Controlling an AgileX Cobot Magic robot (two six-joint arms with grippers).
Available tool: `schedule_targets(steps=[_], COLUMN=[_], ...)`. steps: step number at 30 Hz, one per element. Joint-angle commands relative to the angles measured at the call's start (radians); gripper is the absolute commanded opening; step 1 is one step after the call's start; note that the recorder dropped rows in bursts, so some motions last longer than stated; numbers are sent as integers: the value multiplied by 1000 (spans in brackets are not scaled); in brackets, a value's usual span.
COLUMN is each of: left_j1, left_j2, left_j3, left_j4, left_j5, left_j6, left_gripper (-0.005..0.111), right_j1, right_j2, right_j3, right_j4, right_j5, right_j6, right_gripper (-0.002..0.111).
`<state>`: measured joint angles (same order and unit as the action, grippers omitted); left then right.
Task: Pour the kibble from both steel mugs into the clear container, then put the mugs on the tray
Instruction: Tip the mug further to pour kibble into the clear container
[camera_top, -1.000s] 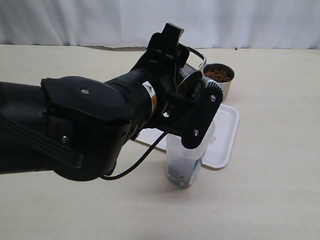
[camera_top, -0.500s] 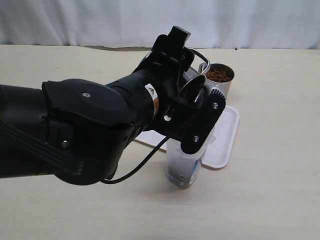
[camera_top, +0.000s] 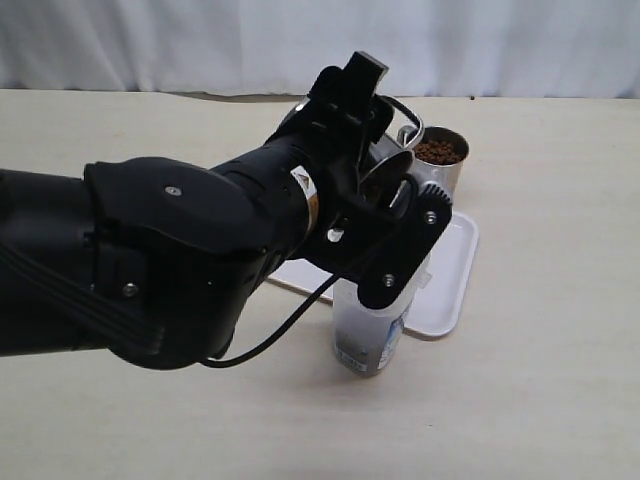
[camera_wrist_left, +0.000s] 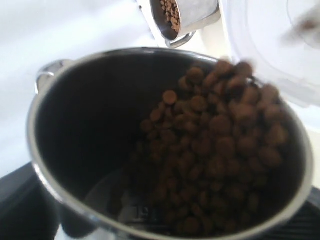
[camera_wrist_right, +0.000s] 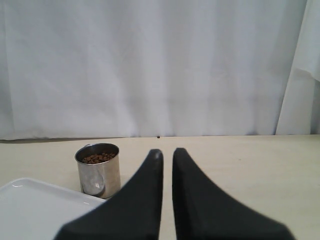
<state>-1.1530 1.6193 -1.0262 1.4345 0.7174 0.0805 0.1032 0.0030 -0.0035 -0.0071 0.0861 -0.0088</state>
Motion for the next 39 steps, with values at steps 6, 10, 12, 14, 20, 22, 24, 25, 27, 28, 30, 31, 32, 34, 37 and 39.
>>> schedule_targets(steps=[6, 10, 12, 14, 20, 22, 24, 25, 27, 28, 30, 31, 32, 34, 37, 39], left_j1=[-10, -10, -10, -10, -10, -10, -10, -10, -10, -11, -11, -11, -11, -11, -11, -11], left_j2=[-7, -7, -7, -7, -7, -7, -7, -7, -7, -7, -7, -7, -7, -7, -7, -7], left_j3=[-11, -11, -11, -11, -11, -11, -11, -11, -11, -11, -11, -11, -11, -11, -11, -11], left_j4=[72, 101, 99, 99, 99, 101, 101, 106, 116, 124, 143, 156, 161, 173, 179, 183], left_j5=[6, 3, 5, 5, 3, 3, 3, 1, 0, 0, 0, 0, 0, -5, -29, -40], left_j6=[5, 17, 38, 56, 83, 91, 106, 106, 106, 106, 106, 106, 106, 106, 112, 138], left_gripper=[0, 0, 0, 0, 0, 0, 0, 0, 0, 0, 0, 0, 0, 0, 0, 0], right_j1=[5, 5, 5, 5, 5, 5, 5, 5, 5, 5, 5, 5, 5, 5, 5, 5], right_j2=[-3, -3, -3, -3, -3, -3, -3, -3, -3, -3, -3, -3, -3, -3, -3, -3], right_j3=[3, 3, 3, 3, 3, 3, 3, 3, 3, 3, 3, 3, 3, 3, 3, 3], right_j4=[0, 0, 0, 0, 0, 0, 0, 0, 0, 0, 0, 0, 0, 0, 0, 0], right_j5=[-7, -7, -7, -7, -7, -7, -7, -7, -7, -7, -7, -7, -7, -7, -7, -7], right_j6=[0, 0, 0, 0, 0, 0, 0, 0, 0, 0, 0, 0, 0, 0, 0, 0], right_gripper=[5, 5, 5, 5, 5, 5, 5, 5, 5, 5, 5, 5, 5, 5, 5, 5])
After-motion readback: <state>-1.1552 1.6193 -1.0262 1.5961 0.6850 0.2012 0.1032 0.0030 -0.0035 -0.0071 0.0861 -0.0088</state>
